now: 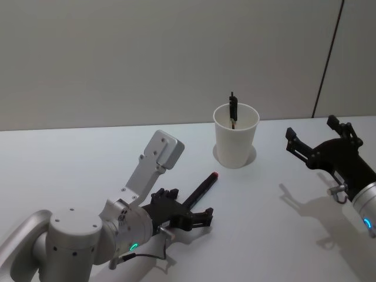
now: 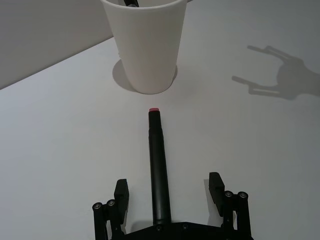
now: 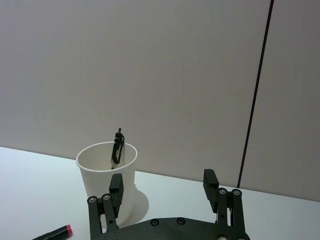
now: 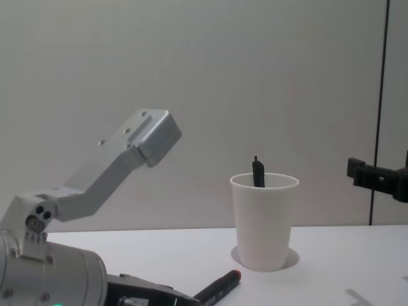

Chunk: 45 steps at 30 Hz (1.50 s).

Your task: Place the pen into the pen holder.

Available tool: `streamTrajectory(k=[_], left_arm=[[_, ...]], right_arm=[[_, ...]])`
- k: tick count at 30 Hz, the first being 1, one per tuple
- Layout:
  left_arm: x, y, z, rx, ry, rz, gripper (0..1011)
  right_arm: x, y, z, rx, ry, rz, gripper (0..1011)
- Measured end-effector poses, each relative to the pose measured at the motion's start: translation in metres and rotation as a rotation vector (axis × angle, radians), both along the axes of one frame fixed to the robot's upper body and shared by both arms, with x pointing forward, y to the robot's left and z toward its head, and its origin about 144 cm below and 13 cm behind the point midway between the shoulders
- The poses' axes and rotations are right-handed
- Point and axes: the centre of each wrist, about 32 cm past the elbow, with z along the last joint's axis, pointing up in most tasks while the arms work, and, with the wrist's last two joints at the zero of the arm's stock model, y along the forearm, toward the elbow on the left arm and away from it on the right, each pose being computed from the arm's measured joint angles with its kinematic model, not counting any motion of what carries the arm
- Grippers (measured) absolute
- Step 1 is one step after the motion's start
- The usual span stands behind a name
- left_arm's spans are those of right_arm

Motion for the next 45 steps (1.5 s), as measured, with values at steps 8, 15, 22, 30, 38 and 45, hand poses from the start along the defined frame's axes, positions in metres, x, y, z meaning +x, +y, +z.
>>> streamTrajectory(k=[8,15,22,30,38,45], left_arm=[[-0.0001,-0.0002,-0.0002,0.002,0.000,0.000,1001],[-0.0001,-0.0003,-0.0002,0.003,0.001,0.001,1002],[0.0000,-0.0003,-0.0005,0.002,0.001,0.002,1001],[0.0005,-0.0006,-0.0010,0.001,0.003,0.007,1001],[0.0009,-0.0005,-0.0012,0.000,0.005,0.010,1001],[0.0012,-0.0005,-0.0011,0.000,0.005,0.011,950]], right_arm=[[0.0000,0.0000,0.0000,0.000,0.000,0.000,1001],[0.0000,0.0000,0.0000,0.000,0.000,0.000,1001],[0.0000,0.0000,0.0000,0.000,0.000,0.000,1001],[0.0000,0.0000,0.0000,0.000,0.000,0.000,1002],[0.0000,0.0000,0.0000,0.000,0.000,0.000,1001],[0.0000,0.0000,0.0000,0.000,0.000,0.000,1001]])
